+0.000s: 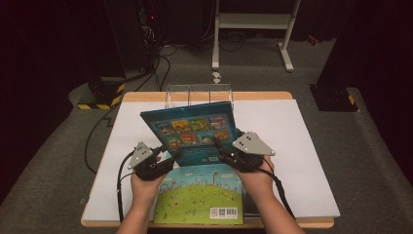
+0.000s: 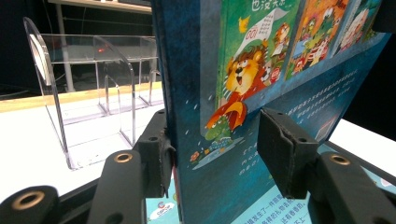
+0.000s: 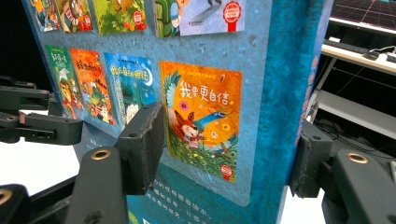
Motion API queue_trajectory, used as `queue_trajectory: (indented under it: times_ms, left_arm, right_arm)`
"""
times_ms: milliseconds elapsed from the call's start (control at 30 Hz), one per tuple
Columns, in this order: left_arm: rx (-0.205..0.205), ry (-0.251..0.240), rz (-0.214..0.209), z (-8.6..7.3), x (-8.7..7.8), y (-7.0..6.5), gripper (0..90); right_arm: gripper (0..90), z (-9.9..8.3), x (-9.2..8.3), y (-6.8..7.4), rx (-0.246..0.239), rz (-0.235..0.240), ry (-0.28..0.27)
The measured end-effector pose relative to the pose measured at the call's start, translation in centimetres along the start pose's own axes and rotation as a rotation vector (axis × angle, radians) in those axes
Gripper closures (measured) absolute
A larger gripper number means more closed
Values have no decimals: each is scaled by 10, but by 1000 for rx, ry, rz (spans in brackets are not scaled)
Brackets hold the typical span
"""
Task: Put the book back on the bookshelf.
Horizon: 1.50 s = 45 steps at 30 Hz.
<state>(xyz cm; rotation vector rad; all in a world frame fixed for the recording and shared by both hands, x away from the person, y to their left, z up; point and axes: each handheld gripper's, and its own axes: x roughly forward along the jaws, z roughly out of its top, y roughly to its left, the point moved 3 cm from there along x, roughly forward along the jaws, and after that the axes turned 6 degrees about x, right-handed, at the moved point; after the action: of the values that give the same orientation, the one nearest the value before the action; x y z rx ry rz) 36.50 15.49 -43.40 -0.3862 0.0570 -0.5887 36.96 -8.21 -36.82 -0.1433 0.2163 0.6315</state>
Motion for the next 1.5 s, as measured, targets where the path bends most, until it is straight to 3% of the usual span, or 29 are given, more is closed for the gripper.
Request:
queue_trajectory:
  times_ms: [333, 500, 833, 1133, 1367, 1500]
  left_arm:
    - [10, 4, -3, -1, -6, -2, 454]
    - [8, 1, -4, -2, -8, -3, 450]
    - [17, -2, 3, -2, -10, -1, 445]
    - [-4, -4, 34, 0, -13, 10, 428]
    - [-6, 8, 57, 2, -17, 20, 415]
    - [-23, -7, 89, 5, -19, 27, 412]
  right_arm:
    - [372, -3, -6, 3, 0, 28, -8]
    - [350, -6, -6, -4, 26, 115, 22]
    - [332, -9, 0, -9, 45, 152, 63]
    - [449, -7, 5, 1, 21, 203, 92]
    - [573, -9, 6, 8, 25, 300, 105]
    - [667, -10, 5, 8, 50, 397, 116]
